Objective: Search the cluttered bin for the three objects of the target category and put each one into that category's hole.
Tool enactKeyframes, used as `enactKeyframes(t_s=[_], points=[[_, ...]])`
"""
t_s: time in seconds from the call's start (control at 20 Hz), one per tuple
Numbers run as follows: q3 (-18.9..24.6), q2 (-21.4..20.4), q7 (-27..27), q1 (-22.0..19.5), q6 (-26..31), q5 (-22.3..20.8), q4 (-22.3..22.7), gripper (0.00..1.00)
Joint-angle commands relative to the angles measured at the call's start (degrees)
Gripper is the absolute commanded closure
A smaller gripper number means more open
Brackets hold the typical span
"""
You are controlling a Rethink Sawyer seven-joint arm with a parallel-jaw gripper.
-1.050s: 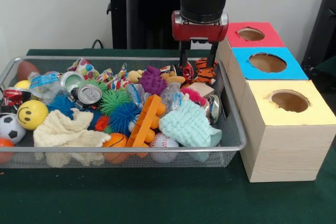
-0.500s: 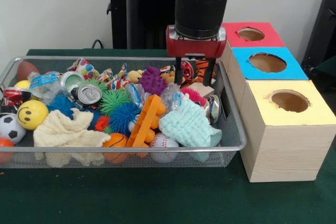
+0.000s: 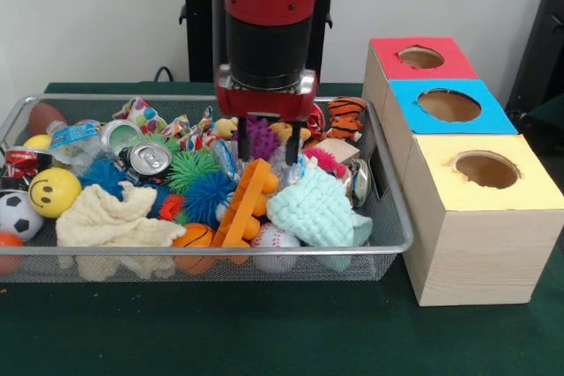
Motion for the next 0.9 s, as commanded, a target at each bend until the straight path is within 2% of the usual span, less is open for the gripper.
enactKeyframes(t_s=[0.05,0.2,0.5,0.9], points=[[6.2,3.4,0.2,-2.9,-4.2,-2.5,2.1,0.00],[6.7,3.8,1.1,-3.2,-7.5,-3.2,4.1,0.00],[7.8,3.6,3.7,-2.9,-10.1,-2.9,7.6,0.00],[7.7,1.8,6.8,-1.0,-7.4,-0.3,9.9,0.00]])
